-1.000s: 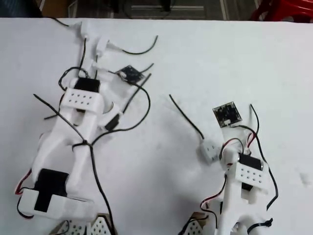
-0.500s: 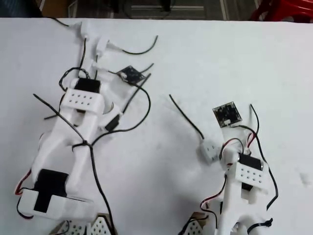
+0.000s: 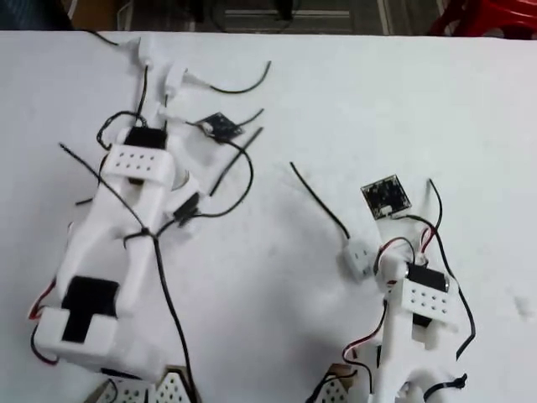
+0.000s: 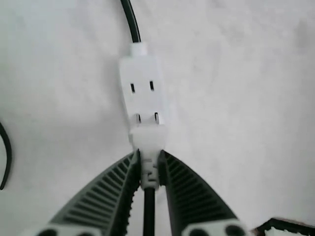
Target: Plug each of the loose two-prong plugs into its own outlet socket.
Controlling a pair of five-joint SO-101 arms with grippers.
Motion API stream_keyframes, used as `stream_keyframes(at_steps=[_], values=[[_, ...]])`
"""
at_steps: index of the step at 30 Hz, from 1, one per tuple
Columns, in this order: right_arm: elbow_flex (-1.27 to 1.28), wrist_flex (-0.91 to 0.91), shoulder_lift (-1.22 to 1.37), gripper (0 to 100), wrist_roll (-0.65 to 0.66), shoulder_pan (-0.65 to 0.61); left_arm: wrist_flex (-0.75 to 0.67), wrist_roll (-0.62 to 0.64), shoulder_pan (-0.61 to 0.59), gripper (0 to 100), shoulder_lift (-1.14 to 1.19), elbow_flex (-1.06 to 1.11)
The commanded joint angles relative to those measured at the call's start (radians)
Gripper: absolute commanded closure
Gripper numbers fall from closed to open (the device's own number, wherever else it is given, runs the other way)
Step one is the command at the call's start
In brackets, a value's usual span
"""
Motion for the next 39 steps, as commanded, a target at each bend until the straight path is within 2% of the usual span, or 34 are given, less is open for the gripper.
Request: stream_keyframes(at_steps=[1,10,17,22,28,31,34,39], values=[[0.014,-0.002,0.005,98.0,0.006,-0.008,0.092,-0.055,-0.053,98,0.143,-0.112],[0.014,-0.002,0.005,98.0,0.006,-0.008,0.120,-0.080,-0.050,98,0.199,-0.295],[0.014,-0.002,0.005,98.0,0.006,-0.008,0.167,-0.095,-0.059,98,0.196,-0.316],[0.014,-0.002,0.005,98.0,0.006,-0.008,0.264,-0.147,-0.041,97,0.197,-0.311],[0.014,-0.002,0.005,98.0,0.006,-0.008,0.276,-0.146,-0.035,86,0.194,-0.296],[0.014,-0.002,0.005,98.0,0.006,-0.008,0.288,-0.146,-0.015,83,0.194,-0.293],[0.014,-0.002,0.005,98.0,0.006,-0.008,0.253,-0.146,0.021,83,0.202,-0.238],[0.014,-0.002,0.005,98.0,0.008,-0.008,0.055,-0.143,0.041,82,0.203,-0.075]])
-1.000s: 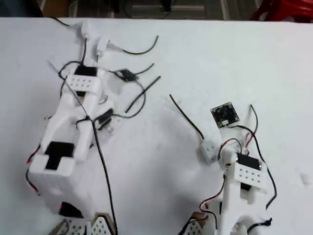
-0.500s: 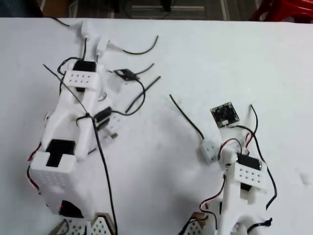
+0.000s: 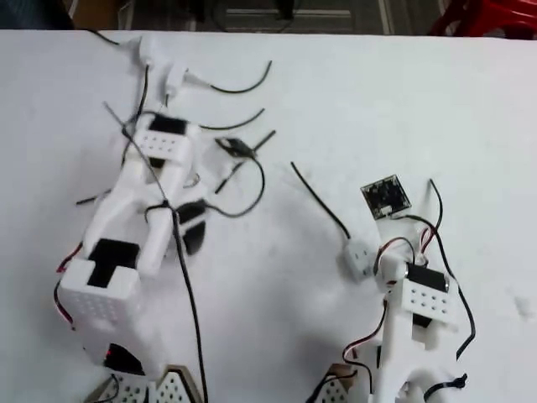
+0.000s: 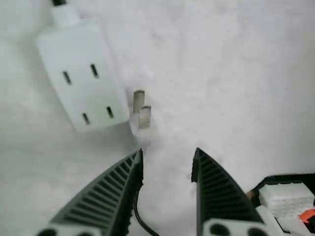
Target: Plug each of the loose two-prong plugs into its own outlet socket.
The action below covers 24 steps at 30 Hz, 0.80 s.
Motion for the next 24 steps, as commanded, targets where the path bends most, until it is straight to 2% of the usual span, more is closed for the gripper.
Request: stream_keyframes(at_steps=[1,5,15,17,20,24], values=[[0.014,-0.002,0.005,98.0,0.008,-0.007,-0.173,-0.008,0.010,83,-0.004,0.114],[0.014,-0.002,0.005,98.0,0.008,-0.007,-0.242,-0.009,-0.022,83,-0.002,0.160],[0.014,-0.002,0.005,98.0,0.008,-0.007,-0.275,-0.008,-0.059,83,0.058,0.158],[0.014,-0.002,0.005,98.0,0.008,-0.007,-0.264,-0.006,-0.058,87,0.081,0.138],[0.014,-0.002,0.005,98.0,0.008,-0.007,-0.252,-0.006,-0.058,98,0.088,0.120],[0.014,-0.002,0.005,98.0,0.008,-0.007,-0.249,-0.006,-0.056,97,0.084,0.121]])
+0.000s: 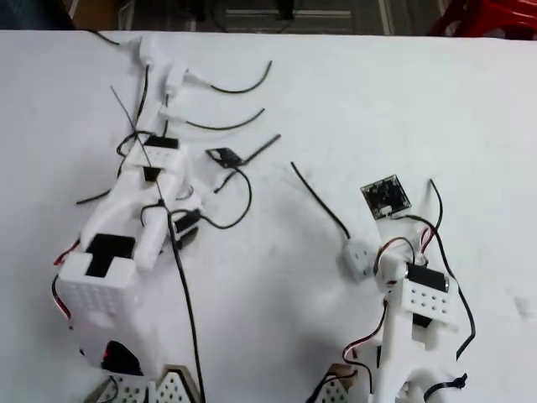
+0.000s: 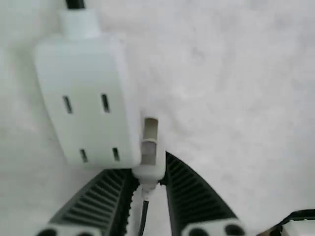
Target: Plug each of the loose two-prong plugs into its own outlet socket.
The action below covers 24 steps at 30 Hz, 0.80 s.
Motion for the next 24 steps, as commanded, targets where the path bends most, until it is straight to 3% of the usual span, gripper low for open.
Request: stream_keyframes(at_steps=[1,6,10,17,24], values=[[0.014,-0.002,0.005,98.0,0.008,-0.007,0.002,-0.005,-0.007,98,-0.001,-0.018],[0.014,-0.002,0.005,98.0,0.008,-0.007,0.000,0.103,0.041,98,-0.048,-0.015],[0.014,-0.002,0.005,98.0,0.008,-0.007,0.049,0.137,0.127,98,-0.222,0.021],[0.014,-0.002,0.005,98.0,0.008,-0.007,0.043,0.190,0.240,98,-0.803,0.215],[0.014,-0.002,0.007,98.0,0.008,-0.007,-0.181,0.249,0.272,98,-1.397,0.563]])
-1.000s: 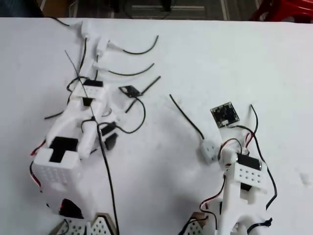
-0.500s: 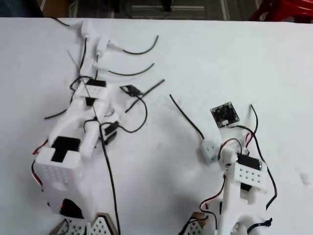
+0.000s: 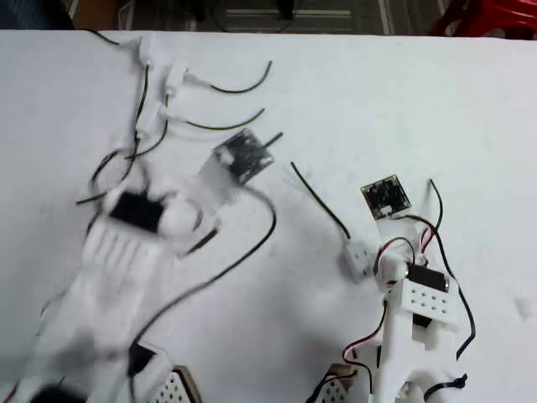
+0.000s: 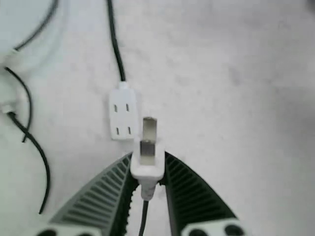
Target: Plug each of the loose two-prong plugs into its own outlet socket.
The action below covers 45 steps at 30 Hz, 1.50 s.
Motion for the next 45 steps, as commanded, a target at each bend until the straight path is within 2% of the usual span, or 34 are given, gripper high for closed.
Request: stream_keyframes(at_steps=[1,7,11,16,21,25,29,35,40,42,45], values=[[0.014,-0.002,0.007,98.0,0.008,-0.007,-0.186,0.097,0.039,98,-0.455,0.253],[0.014,-0.002,0.008,98.0,0.008,-0.007,-0.502,0.249,0.136,98,-0.949,0.615],[0.014,-0.002,0.008,98.0,0.008,-0.007,-0.629,0.315,0.213,98,-1.236,0.773],[0.015,-0.002,0.005,98.0,0.003,-0.007,-0.755,0.344,0.289,98,-1.181,0.781],[-0.066,0.031,-0.021,97.8,0.002,-0.027,-0.879,0.338,0.424,98,-1.181,0.781],[-0.331,0.326,-0.171,97.9,0.000,-0.070,-0.902,0.336,0.522,98,-1.179,0.787],[-0.712,0.602,-0.386,98.0,-0.002,-0.245,-0.910,0.336,0.544,98,-1.179,0.813],[-1.145,0.705,-0.524,98.0,-0.002,-0.628,-0.928,0.336,0.541,98,-1.179,0.845],[-1.257,0.736,-0.524,98.0,-0.009,-0.920,-0.933,0.336,0.539,98,-1.179,0.858],[-1.254,0.739,-0.522,98.0,-0.066,-1.027,-0.933,0.336,0.539,98,-1.179,0.858],[-1.191,0.723,-0.510,98.0,-0.114,-1.041,-0.933,0.336,0.539,98,-1.179,0.858]])
